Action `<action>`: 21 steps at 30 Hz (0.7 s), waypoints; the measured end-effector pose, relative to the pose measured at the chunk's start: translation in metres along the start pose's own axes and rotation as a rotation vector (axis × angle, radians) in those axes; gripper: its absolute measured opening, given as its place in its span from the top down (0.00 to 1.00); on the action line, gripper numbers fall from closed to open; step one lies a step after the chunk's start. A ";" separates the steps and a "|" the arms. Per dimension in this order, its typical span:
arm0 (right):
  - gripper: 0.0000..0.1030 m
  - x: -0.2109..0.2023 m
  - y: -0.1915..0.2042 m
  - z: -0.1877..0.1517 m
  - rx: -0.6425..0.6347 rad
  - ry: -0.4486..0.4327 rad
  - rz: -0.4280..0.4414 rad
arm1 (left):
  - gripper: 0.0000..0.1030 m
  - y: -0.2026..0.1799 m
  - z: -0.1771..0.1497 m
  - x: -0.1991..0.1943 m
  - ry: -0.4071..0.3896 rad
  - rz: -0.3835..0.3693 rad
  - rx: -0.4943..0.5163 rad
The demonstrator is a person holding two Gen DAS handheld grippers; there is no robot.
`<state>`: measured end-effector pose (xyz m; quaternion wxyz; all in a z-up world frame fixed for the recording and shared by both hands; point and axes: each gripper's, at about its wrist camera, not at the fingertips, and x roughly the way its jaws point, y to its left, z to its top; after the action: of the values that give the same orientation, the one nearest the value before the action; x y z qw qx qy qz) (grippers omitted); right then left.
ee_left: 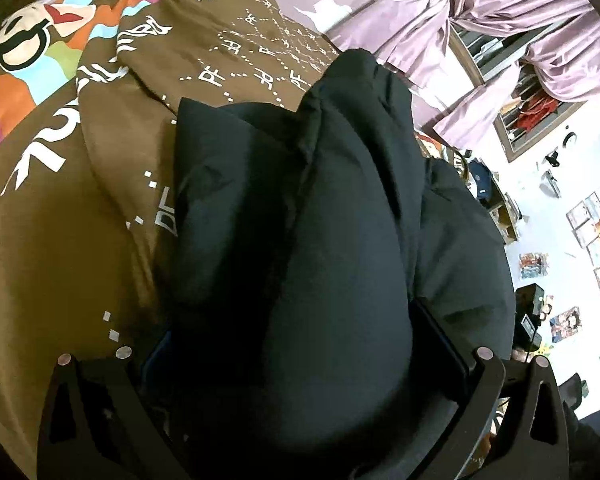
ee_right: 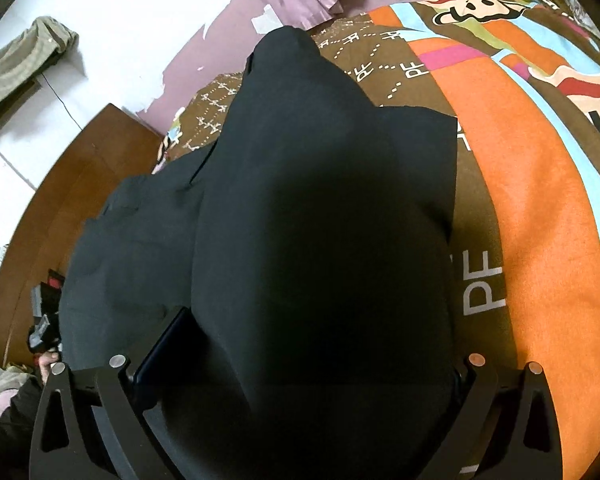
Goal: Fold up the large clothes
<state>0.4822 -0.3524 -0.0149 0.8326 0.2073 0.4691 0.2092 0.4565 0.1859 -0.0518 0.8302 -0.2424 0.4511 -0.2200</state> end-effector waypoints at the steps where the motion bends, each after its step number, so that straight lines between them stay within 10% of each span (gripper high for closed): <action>1: 0.12 -0.001 0.002 0.000 0.004 -0.002 -0.010 | 0.01 -0.001 0.000 0.000 0.000 0.004 0.002; 7: 0.51 -0.010 0.012 -0.003 0.006 -0.021 -0.015 | 0.09 -0.013 -0.001 0.002 -0.003 0.031 0.044; 11: 0.82 -0.026 0.031 0.003 -0.047 -0.059 -0.003 | 0.36 -0.022 -0.005 -0.004 -0.035 0.028 0.073; 15: 0.86 -0.059 0.059 0.015 -0.116 -0.155 0.020 | 0.69 -0.030 -0.007 -0.016 -0.105 -0.009 0.084; 21: 0.86 -0.111 0.078 0.037 -0.166 -0.303 -0.008 | 0.75 -0.069 0.012 -0.033 -0.218 -0.097 0.130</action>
<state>0.4499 -0.3537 0.1223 0.9088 0.1653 0.3200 0.2104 0.4401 0.1530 0.0163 0.8767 -0.2320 0.3308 -0.2609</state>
